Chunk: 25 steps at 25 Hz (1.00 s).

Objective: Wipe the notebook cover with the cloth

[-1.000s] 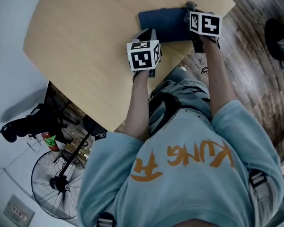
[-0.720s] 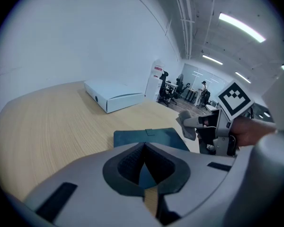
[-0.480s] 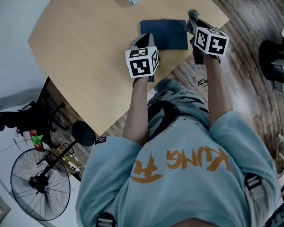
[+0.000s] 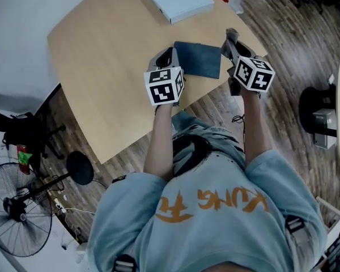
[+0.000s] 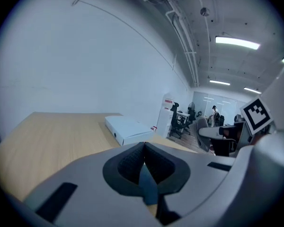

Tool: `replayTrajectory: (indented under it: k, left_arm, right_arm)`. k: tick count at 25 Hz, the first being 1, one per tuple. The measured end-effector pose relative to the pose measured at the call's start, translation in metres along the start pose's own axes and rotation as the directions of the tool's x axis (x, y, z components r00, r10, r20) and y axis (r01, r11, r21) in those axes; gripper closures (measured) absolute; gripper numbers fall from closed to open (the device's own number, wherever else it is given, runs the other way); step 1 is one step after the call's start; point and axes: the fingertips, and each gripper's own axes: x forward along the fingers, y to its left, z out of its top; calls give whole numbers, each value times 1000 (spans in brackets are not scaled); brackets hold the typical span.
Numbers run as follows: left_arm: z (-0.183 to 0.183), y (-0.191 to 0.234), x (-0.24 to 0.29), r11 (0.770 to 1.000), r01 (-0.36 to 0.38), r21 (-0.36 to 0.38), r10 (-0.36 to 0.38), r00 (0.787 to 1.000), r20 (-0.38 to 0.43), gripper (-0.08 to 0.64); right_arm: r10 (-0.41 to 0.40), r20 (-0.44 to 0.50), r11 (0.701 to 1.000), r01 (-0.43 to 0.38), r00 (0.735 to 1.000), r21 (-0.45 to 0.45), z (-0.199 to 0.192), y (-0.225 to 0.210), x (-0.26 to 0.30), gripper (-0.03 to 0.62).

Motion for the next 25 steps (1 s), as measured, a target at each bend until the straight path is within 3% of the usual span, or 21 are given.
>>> replayTrajectory:
  k: [9, 18, 25]
  left_arm:
    - [76, -13, -36, 998, -36, 42, 27, 980, 199, 543]
    - [112, -3, -58, 995, -90, 38, 75, 951, 300, 543]
    - [127, -9, -74, 992, -107, 66, 78, 935, 345, 543]
  right_arm:
    - [50, 107, 991, -36, 993, -130, 57, 31, -34, 566]
    - [42, 198, 976, 2, 979, -219, 109, 49, -51, 565]
    - [69, 241, 964, -2, 968, -266, 125, 65, -63, 565]
